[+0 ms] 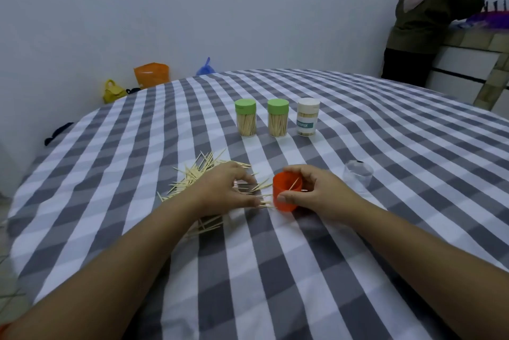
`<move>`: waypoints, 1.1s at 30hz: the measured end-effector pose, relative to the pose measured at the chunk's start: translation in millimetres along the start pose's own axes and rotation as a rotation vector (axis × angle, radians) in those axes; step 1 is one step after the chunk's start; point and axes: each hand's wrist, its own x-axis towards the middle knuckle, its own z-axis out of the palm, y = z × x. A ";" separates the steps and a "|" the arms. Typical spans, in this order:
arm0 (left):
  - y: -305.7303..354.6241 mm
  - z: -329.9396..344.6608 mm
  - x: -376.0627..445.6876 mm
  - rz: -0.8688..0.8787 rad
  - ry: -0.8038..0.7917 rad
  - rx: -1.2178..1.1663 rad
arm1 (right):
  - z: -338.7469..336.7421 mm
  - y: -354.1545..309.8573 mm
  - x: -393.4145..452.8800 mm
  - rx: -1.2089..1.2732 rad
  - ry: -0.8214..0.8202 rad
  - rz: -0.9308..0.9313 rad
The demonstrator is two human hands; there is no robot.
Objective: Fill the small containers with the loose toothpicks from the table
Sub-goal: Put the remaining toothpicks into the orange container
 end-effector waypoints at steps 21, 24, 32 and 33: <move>9.1 13.4 24.8 0.196 -0.009 0.142 | -8.5 12.3 -5.3 0.032 0.019 -0.015; -1.0 4.2 16.5 0.137 0.000 0.104 | -0.1 6.0 -5.0 0.051 0.015 -0.012; -13.4 -20.4 -3.8 -0.026 -0.182 -0.071 | 22.3 -10.7 0.3 0.020 -0.020 -0.057; -13.8 -23.7 -6.0 -0.047 -0.236 -0.099 | 23.7 -10.6 0.2 0.029 -0.010 -0.062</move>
